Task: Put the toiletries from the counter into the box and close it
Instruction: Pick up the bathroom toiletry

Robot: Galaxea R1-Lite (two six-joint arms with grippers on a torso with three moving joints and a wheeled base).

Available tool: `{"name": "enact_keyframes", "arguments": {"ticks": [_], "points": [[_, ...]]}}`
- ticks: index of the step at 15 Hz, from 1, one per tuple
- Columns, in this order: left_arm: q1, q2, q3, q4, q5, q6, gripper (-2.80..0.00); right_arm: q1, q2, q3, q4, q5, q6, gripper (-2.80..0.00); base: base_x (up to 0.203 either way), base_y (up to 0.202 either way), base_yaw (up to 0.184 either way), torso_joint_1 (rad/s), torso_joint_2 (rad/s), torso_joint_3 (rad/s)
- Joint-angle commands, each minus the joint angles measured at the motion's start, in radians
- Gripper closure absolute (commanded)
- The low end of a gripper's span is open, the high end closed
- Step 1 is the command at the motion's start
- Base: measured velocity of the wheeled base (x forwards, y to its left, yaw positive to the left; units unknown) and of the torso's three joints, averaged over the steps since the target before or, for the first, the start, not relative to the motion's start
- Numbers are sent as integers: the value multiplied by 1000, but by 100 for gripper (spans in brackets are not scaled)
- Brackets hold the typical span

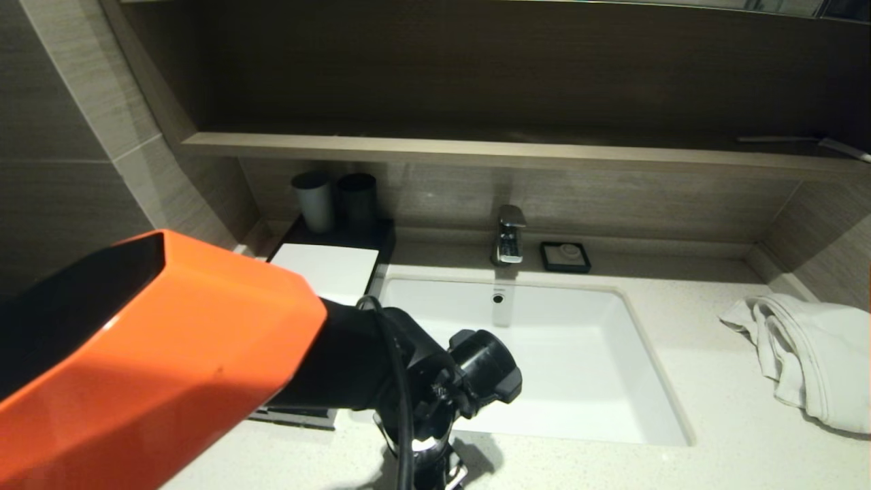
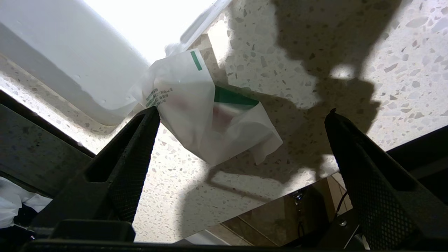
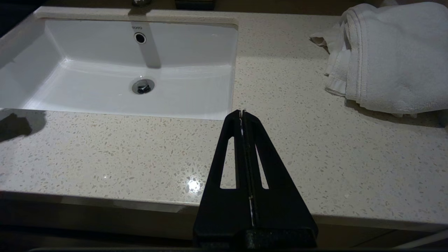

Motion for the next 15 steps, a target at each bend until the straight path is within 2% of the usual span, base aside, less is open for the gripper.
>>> {"name": "enact_keyframes", "arguments": {"ticks": [1,15], "points": [[0,2,-1,2,2,0,0,0,0,0,0,0,0,0,0,0,0,0,0,0],[0,1,-1,-2,2,0,0,0,0,0,0,0,0,0,0,0,0,0,0,0]]}}
